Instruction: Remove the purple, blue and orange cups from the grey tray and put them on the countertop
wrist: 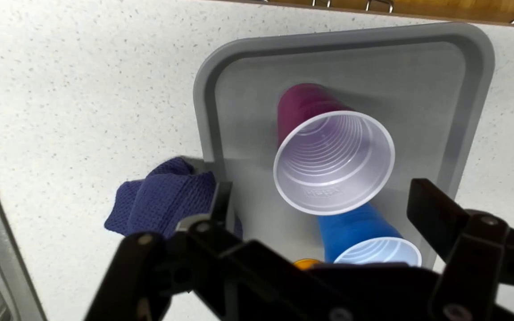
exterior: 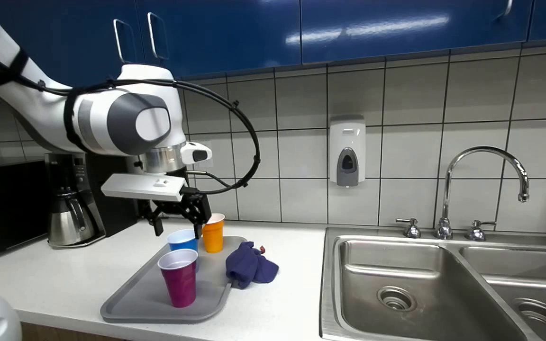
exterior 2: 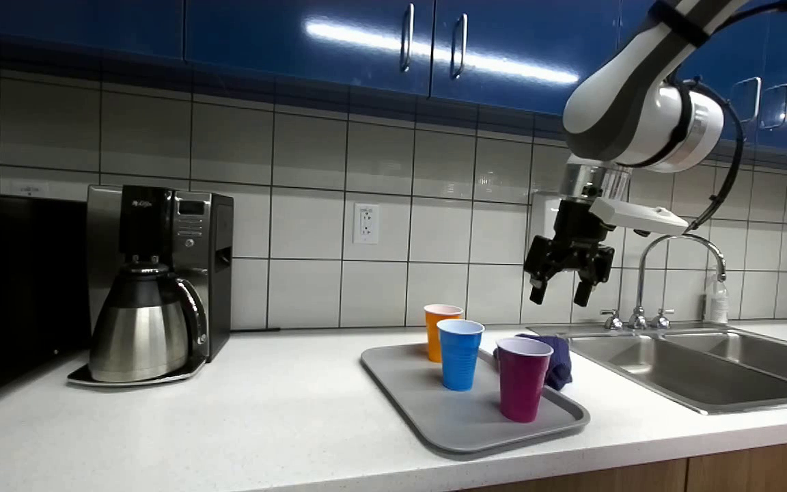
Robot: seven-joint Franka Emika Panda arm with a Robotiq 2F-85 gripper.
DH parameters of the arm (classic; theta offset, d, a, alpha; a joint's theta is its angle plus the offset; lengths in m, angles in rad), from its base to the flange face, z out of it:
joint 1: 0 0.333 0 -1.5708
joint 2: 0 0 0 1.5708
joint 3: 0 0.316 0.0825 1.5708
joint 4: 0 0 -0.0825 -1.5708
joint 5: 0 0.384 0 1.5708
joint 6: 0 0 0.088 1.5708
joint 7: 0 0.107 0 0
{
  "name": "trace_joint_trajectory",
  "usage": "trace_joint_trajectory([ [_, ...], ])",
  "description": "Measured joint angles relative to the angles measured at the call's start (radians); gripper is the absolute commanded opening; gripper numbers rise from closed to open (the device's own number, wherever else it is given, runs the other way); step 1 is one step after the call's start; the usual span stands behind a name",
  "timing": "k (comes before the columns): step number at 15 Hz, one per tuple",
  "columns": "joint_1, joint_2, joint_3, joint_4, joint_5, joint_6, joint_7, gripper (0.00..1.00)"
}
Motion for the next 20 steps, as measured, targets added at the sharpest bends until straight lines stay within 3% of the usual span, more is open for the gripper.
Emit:
trace_joint_trajectory([
  [18,-0.011,0.291,0.000,0.048,-0.051,0.180,-0.001,1.00],
  [20,-0.012,0.312,0.000,0.058,-0.060,0.183,-0.001,0.72],
])
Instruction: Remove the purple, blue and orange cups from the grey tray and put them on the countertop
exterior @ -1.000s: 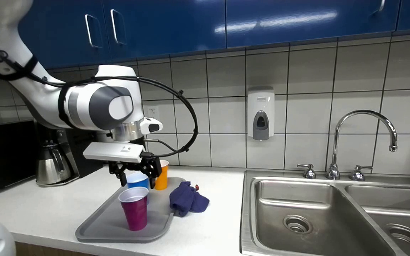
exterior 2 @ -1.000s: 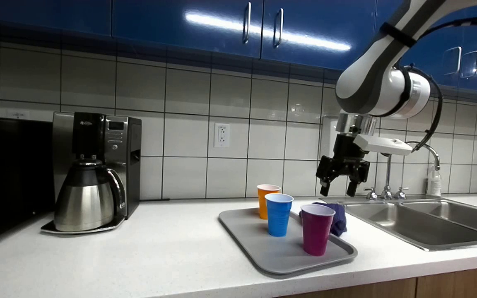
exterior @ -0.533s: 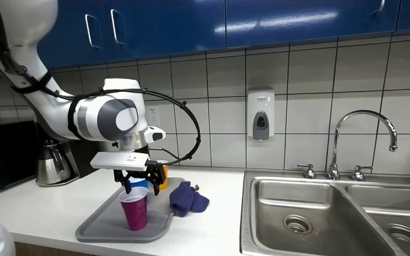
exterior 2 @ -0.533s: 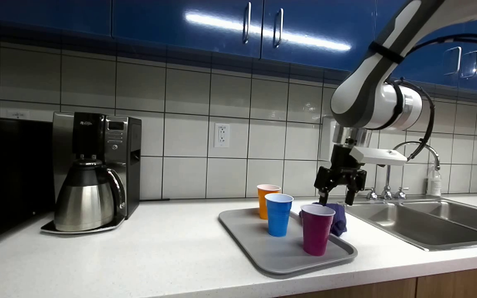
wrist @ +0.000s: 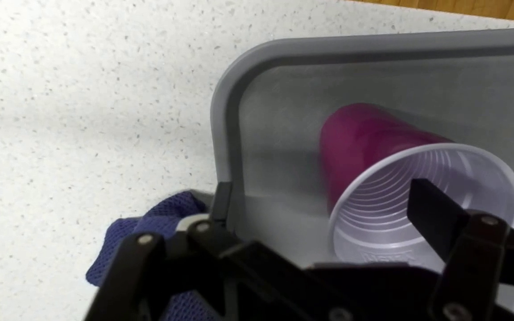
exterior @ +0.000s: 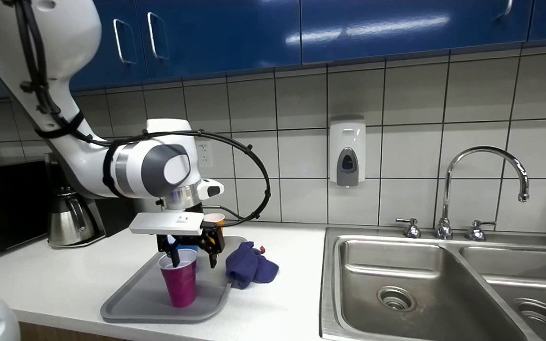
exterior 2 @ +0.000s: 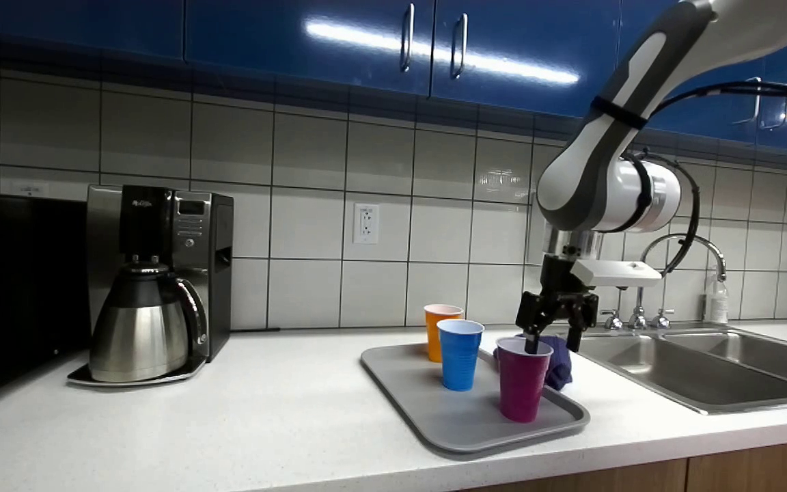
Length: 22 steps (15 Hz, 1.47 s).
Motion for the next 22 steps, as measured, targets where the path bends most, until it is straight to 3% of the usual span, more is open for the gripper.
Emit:
trace_joint_trajectory([
  [9,-0.001,0.044,0.000,0.029,-0.018,0.003,0.000,0.03],
  [22,0.000,0.047,0.005,0.045,0.022,0.036,-0.012,0.01],
])
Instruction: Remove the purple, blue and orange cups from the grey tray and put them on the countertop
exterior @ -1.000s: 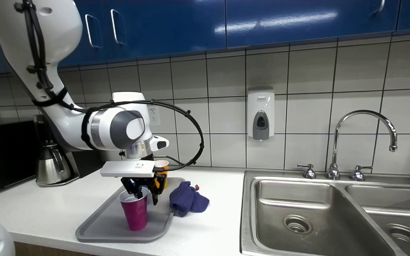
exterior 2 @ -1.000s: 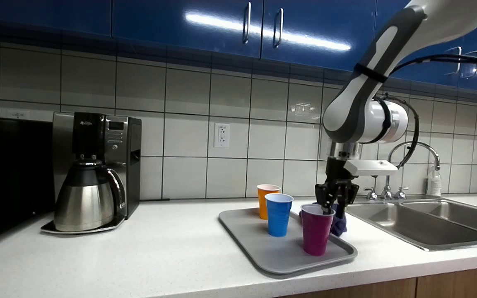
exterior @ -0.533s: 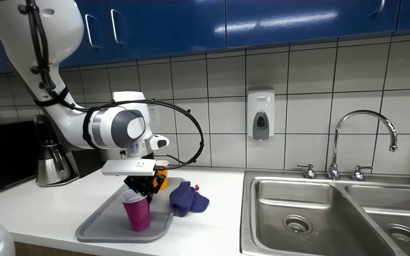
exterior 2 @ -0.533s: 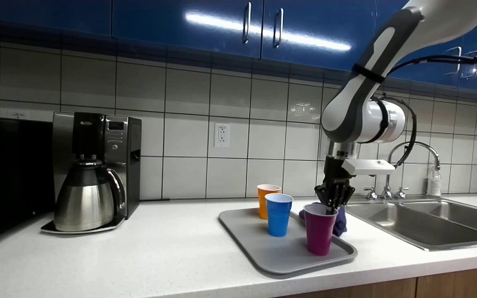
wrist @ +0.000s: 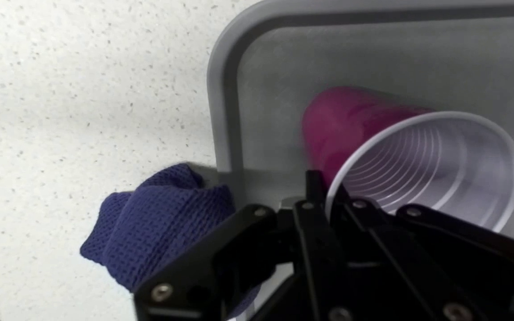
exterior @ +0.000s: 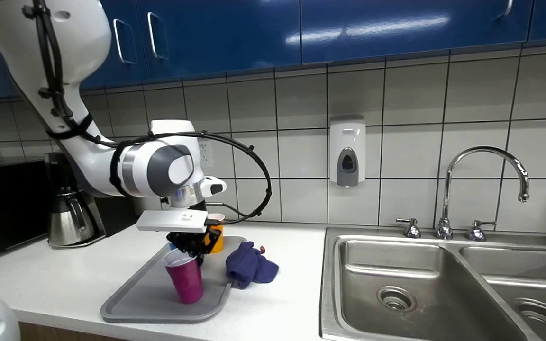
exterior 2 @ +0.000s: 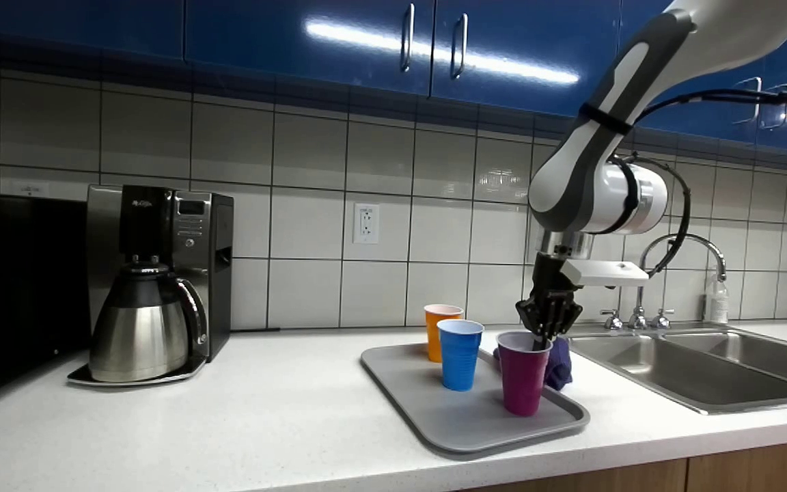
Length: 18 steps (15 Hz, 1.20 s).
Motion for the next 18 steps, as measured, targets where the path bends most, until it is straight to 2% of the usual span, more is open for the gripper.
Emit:
trace_joint_trajectory([
  [8,-0.033,-0.077,-0.006,-0.005,0.009,0.001,-0.003,0.01],
  [18,-0.155,-0.173,-0.065,-0.058,-0.062,-0.012,-0.003,0.01],
])
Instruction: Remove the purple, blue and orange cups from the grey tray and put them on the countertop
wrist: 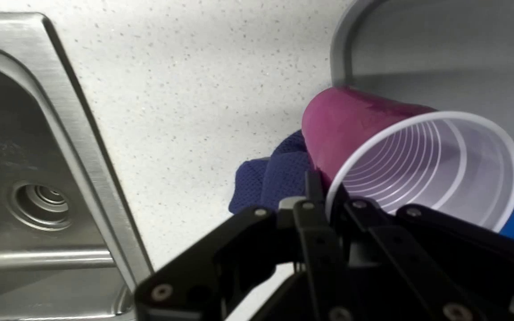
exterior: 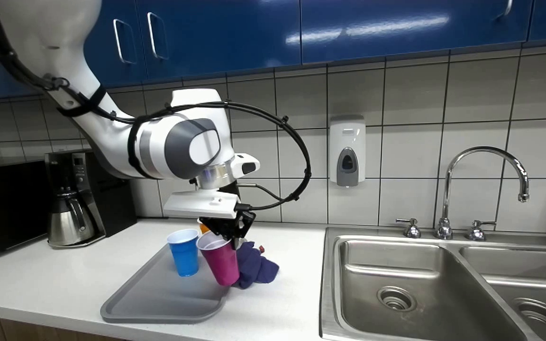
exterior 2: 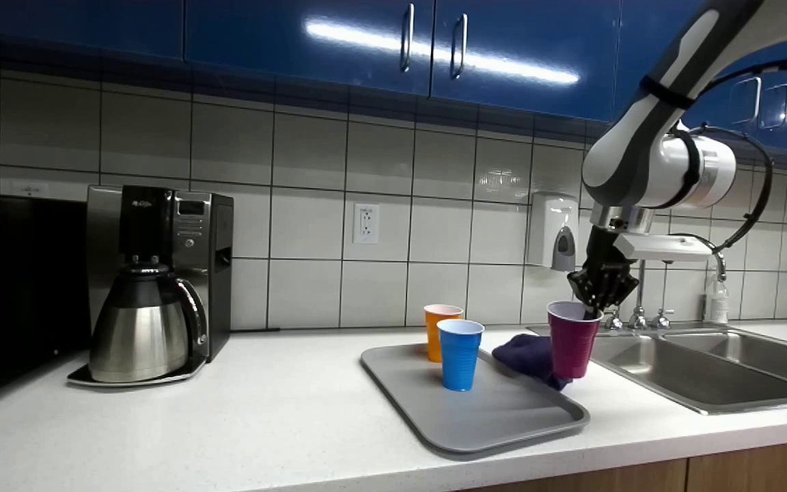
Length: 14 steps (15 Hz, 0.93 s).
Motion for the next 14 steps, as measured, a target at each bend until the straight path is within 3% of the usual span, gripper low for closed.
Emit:
trace_joint_trajectory([
  [14,-0.105,-0.006,-0.103,-0.044,-0.007,-0.015,0.000,0.01],
])
